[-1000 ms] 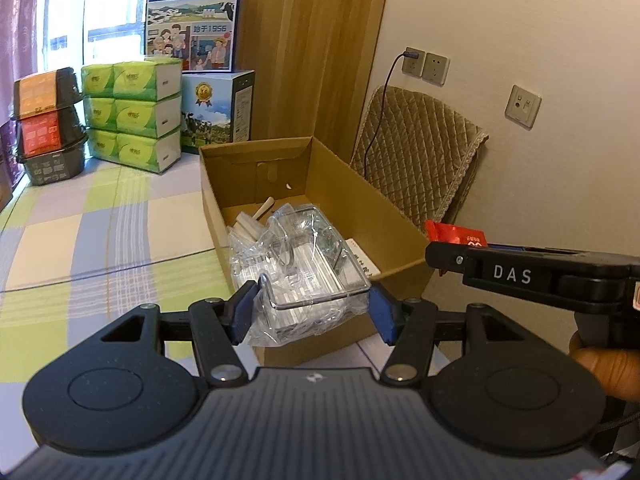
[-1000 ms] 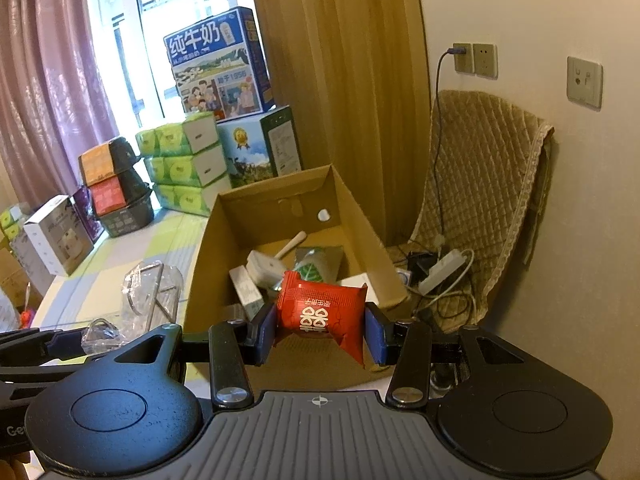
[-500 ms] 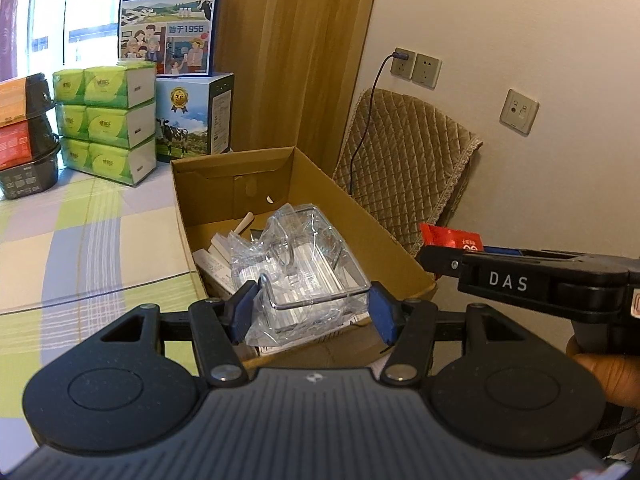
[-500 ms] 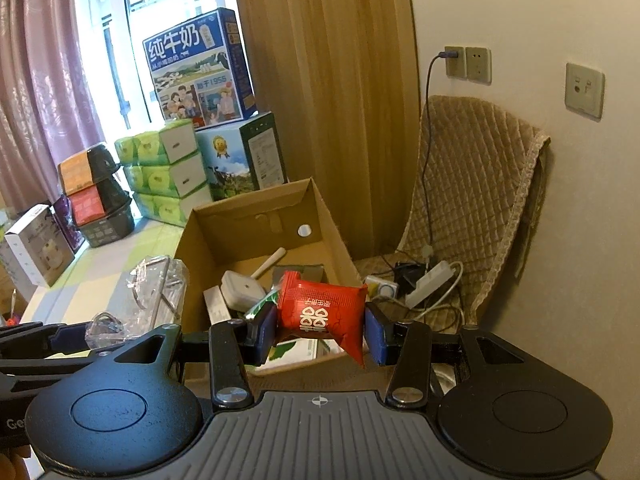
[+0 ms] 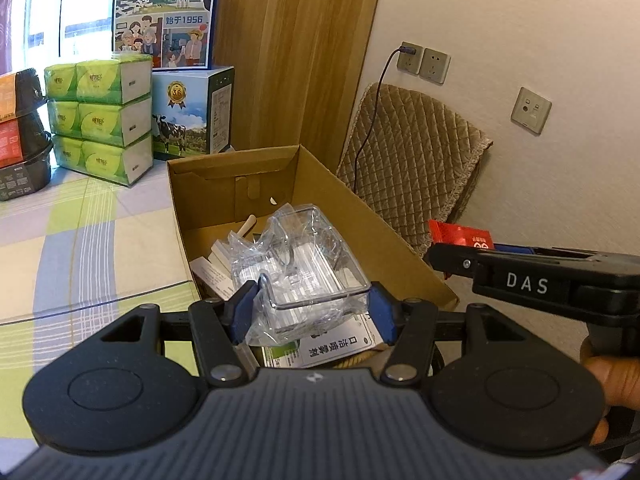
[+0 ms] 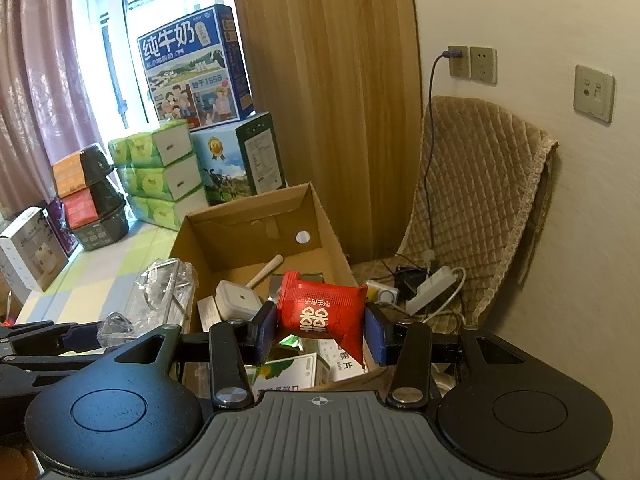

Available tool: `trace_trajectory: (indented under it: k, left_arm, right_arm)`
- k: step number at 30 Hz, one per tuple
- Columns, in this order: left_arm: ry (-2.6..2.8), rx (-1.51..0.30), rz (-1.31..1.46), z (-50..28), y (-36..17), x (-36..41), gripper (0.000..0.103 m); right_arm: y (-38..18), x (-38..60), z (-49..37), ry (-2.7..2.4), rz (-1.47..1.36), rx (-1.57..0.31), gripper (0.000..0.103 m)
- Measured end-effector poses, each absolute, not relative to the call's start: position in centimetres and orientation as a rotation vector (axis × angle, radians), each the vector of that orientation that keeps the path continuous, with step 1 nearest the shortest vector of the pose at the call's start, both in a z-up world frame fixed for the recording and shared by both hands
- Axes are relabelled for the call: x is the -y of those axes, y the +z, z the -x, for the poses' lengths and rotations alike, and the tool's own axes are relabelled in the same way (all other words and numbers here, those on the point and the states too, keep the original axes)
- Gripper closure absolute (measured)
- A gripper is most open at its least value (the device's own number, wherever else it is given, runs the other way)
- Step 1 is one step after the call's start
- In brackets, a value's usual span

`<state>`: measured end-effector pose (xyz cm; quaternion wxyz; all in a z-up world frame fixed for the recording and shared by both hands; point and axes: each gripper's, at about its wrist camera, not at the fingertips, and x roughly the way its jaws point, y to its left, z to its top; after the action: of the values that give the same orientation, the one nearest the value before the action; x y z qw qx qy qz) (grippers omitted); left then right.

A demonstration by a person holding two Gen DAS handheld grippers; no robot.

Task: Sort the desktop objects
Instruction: 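Lift the wire rack and red packet and carry them over the cardboard box, then open both tools to drop the wire rack and red packet into the box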

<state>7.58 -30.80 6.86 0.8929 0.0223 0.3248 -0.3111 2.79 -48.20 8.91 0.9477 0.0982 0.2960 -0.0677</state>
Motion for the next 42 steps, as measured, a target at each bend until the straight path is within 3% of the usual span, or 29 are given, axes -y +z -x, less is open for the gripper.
trace_trajectory:
  k: [21,22,25,42]
  left_arm:
    - [-0.645,-0.674,-0.058,-10.7,6.7,31.3,0.049]
    - [-0.651,-0.679,-0.06,-11.0,6.6,31.5,0.048]
    - [-0.634,-0.702,-0.073,-11.8,6.3,32.0,0.031]
    - [-0.541,-0.715,-0.037,-10.7,5.9,27.4,0.03]
  right_arm:
    - [9.5,48.8,-4.9,-0.159,-0.176,-0.585,0.06]
    - [9.5,48.9,-4.9,-0.159,-0.178,-0.585,0.06]
    - [9.4,49.1,-5.0,-0.162,-0.184,-0.588,0.06]
    - [8.3,48.1,-5.5,-0.109,-0.226,-0.625,0.06]
